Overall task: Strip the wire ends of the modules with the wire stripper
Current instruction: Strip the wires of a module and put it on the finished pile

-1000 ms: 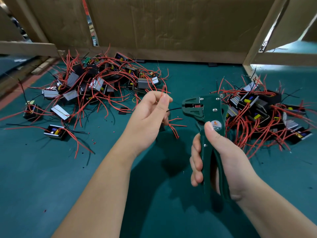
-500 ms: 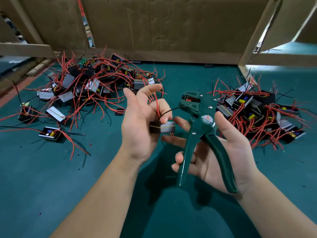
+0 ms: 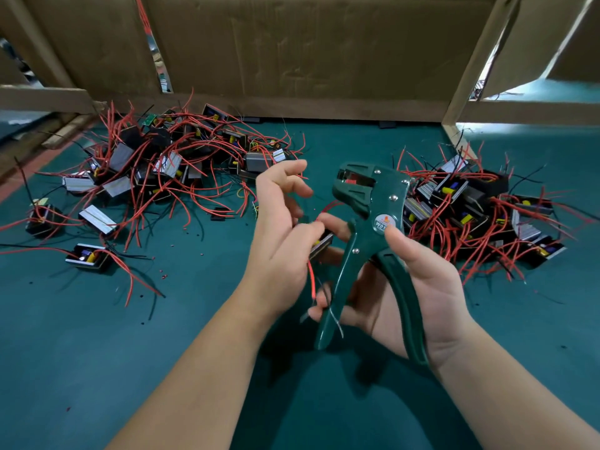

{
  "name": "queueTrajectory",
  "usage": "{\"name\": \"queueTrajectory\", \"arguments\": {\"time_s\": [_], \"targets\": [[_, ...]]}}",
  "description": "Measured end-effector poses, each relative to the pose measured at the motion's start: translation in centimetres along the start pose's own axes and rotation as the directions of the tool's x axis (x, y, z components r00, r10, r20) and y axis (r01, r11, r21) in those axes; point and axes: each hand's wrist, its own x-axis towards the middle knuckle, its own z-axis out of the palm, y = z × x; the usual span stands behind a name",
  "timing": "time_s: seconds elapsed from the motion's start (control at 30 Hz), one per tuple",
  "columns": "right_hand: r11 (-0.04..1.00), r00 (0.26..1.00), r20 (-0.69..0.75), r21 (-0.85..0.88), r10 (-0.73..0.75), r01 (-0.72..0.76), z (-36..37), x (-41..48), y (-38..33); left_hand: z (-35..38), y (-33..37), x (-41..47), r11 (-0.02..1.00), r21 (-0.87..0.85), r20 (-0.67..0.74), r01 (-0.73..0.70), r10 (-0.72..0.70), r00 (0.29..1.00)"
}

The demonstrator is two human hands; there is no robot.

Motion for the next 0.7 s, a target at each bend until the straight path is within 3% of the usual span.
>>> {"name": "queueTrajectory", "arguments": {"time_s": [0.1, 0.2, 0.27, 0.4, 0.57, 0.7], "targets": [[0.997, 0.995, -0.066, -0.033, -0.072, 0.070, -0.2, 0.1, -0.2, -0.4, -0.8, 0.1, 0.967, 0.248, 0.100, 0.050, -0.077, 0.992], [0.991, 0.982, -0.146, -0.085, -0.117, 0.105, -0.5, 0.1, -0.4, -0.5, -0.9, 0.4, 0.959, 0.171, 0.111, 0.225, -0.246, 0.963], [0.987, 0.977, -0.153, -0.083, -0.146, 0.134, -0.6, 0.1, -0.5, -0.5, -0.8, 0.8, 0.941, 0.193, 0.029, 0.279, -0.290, 0.957], [0.984, 0.974, -0.167, -0.120, -0.151, 0.132, -0.8, 0.0, -0.7, -0.7, -1.3, 1.2, 0.920, 0.053, -0.037, 0.388, -0.386, 0.922], [0.989, 0.998, -0.058, -0.143, 0.037, -0.045, -0.8, -0.1, -0.4, -0.7, -1.4, 1.2, 0.920, -0.083, -0.112, 0.383, -0.390, 0.914], [0.986, 0.999, -0.040, -0.168, 0.015, -0.022, -0.6, 0.0, 0.4, -0.7, -1.2, 1.2, 0.935, -0.108, -0.091, 0.338, -0.348, 0.933]]}}
